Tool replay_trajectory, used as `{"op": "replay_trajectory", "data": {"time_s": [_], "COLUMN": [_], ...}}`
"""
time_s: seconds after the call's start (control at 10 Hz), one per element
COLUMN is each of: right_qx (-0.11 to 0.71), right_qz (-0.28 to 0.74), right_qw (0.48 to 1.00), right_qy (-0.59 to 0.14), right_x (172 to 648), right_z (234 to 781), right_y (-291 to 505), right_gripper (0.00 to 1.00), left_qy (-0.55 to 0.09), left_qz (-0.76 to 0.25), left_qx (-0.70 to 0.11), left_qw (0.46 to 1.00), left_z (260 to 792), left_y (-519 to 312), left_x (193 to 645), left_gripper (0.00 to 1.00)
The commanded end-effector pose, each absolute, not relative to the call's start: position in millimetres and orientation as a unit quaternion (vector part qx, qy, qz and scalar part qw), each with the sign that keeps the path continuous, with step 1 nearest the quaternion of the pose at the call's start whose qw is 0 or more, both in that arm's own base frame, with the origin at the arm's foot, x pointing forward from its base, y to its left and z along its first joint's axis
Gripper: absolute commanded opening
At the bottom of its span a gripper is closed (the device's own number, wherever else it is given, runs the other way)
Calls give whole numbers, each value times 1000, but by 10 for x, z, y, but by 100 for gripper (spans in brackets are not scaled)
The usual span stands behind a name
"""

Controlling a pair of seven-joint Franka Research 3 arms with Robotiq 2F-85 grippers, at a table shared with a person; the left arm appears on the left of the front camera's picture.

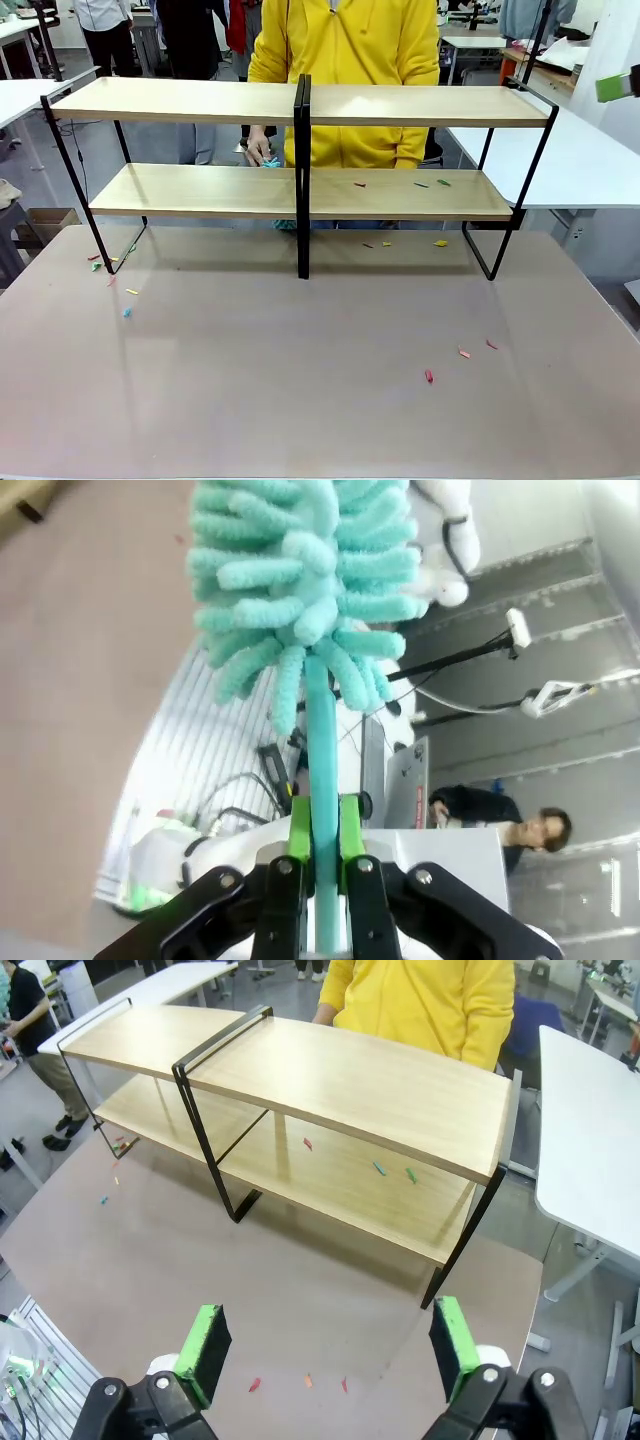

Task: Clean the shelves.
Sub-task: Clean another randomly selected level of the Shelf with the Duster.

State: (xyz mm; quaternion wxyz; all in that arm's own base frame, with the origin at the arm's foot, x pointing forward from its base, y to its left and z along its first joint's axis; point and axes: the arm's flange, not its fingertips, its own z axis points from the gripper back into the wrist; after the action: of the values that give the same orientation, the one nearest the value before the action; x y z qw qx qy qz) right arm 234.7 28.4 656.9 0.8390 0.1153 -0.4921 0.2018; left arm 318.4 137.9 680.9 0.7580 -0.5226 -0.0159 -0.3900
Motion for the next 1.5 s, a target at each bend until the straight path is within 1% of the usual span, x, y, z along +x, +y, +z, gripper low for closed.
{"op": "replay_trajectory", "data": {"time_s": [0.0, 0.1, 0.2, 0.3, 0.4, 0.5, 0.6, 0.7, 0.8, 0.9, 1.0, 1.1, 1.3, 1.4], "right_qx": [119, 119, 119, 119, 119, 119, 119, 119, 119, 119, 119, 119, 119, 119], "right_qz": [202, 202, 202, 202, 202, 202, 202, 202, 202, 202, 202, 202, 202, 202], "right_qw": [838, 838, 838, 838, 838, 838, 838, 838, 838, 838, 838, 838, 838, 838], "right_qy": [-492, -492, -492, -492, -492, -492, -492, -492, -492, -492, -492, -492, -492, -492], "right_x": [2351, 2351, 2351, 2351, 2351, 2351, 2351, 2351, 2351, 2351, 2351, 2351, 2351, 2351], "right_z": [6571, 6571, 6571, 6571, 6571, 6571, 6571, 6571, 6571, 6571, 6571, 6571, 6571, 6571], "right_y": [275, 275, 275, 275, 275, 275, 275, 275, 275, 275, 275, 275, 275, 275], "right_gripper": [100, 100, 100, 100, 100, 100, 100, 100, 100, 100, 100, 100, 100, 100], "left_qy": [91, 124, 131, 135, 158, 192, 178, 178, 188, 161, 155, 98, 72, 68], "left_qz": [-447, -451, -446, -444, -446, -468, -435, -435, -440, -358, -356, -286, -285, -264], "left_qx": [-463, -438, -421, -416, -425, -435, -417, -417, -421, -416, -410, -371, -315, -288], "left_qw": [760, 768, 779, 782, 772, 745, 778, 778, 771, 820, 825, 878, 902, 918], "left_z": [6606, 6443, 6255, 6059, 5906, 6071, 5925, 5925, 5917, 5909, 5892, 5903, 5918, 5906], "left_y": [339, 28, -279, -521, -551, -127, -713, -713, -545, -738, -1133, -1420, -2118, -2383], "left_x": [3304, 3312, 3234, 3113, 3031, 3095, 3293, 3293, 3154, 3107, 3136, 3220, 3267, 3306], "left_gripper": [12, 12, 12, 12, 12, 12, 12, 12, 12, 12, 12, 12, 12, 12]}}
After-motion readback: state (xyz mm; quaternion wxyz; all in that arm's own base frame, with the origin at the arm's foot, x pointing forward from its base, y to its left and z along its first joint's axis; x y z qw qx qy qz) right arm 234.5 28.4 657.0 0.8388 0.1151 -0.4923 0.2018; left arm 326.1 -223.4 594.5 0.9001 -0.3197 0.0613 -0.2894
